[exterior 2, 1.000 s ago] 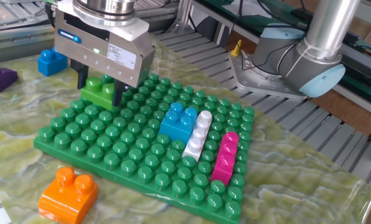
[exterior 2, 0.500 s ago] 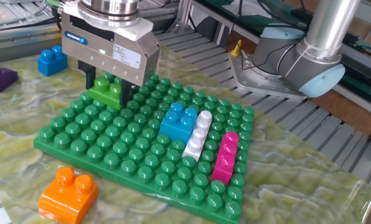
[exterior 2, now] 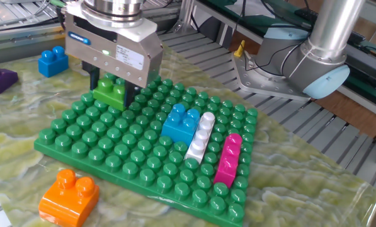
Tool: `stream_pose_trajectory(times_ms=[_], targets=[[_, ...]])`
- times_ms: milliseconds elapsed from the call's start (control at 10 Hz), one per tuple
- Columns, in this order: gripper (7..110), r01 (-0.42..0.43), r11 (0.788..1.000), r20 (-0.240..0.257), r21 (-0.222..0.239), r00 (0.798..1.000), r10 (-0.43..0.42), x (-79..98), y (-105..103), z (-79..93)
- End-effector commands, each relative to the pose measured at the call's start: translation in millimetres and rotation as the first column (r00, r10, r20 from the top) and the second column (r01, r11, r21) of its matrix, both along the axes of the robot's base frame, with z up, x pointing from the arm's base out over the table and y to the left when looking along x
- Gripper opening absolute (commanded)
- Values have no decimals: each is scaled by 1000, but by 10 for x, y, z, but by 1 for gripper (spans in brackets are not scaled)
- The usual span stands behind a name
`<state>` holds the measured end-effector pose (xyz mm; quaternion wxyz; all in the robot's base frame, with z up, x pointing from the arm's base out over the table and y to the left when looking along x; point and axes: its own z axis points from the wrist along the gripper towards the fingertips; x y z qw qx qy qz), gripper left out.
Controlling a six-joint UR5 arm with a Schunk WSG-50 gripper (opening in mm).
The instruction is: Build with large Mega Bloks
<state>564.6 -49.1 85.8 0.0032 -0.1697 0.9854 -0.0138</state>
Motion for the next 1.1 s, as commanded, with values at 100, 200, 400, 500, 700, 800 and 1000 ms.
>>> stream_pose_trajectory(times_ms=[100,200,400,500,700,800,1000], targets=[[22,60,998,-10,-9,998,-60,-464,136,-53],[22,72,997,-20,11,997,-72,-559,223,5],[22,85,996,-25,22,996,-84,-666,365,106],[22,83,996,-23,33,996,-82,-675,420,141],[22,84,994,-45,72,996,-81,-734,549,168],[22,80,992,-42,98,996,-77,-737,654,157],[22,88,992,-43,87,995,-85,-815,824,137]])
